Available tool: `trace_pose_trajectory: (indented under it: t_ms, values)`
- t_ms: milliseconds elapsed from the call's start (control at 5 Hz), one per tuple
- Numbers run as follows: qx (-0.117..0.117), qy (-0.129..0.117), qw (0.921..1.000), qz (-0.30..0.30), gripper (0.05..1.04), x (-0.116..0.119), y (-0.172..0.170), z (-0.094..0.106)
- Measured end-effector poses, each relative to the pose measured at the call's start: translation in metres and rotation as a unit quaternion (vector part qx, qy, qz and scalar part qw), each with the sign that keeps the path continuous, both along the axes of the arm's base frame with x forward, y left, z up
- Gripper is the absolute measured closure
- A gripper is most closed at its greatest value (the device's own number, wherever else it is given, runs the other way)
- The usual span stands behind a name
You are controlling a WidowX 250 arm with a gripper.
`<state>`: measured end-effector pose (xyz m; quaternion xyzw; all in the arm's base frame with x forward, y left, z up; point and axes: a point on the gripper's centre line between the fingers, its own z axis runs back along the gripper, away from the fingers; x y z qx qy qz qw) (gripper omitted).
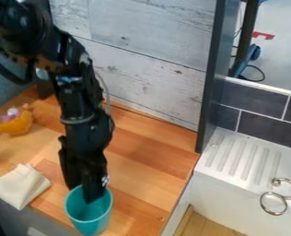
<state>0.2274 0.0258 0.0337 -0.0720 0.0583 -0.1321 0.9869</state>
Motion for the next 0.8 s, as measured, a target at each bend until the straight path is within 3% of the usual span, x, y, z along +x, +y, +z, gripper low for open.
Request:
trace_pose_trajectory:
  t_ms: [200, 400, 600, 800]
  values:
    - [0.015, -0.011, 0.9997, 0.016, 0.075, 0.007, 0.004, 0.032]
    - [0.020, 0.017, 0.9992, 0.031, 0.081, 0.014, 0.007, 0.071]
    - [0.047, 0.016, 0.9982, 0.032, 0.082, 0.025, 0.018, 0.087]
    - [0.073, 0.003, 0.9965, 0.041, 0.082, 0.027, 0.026, 0.081]
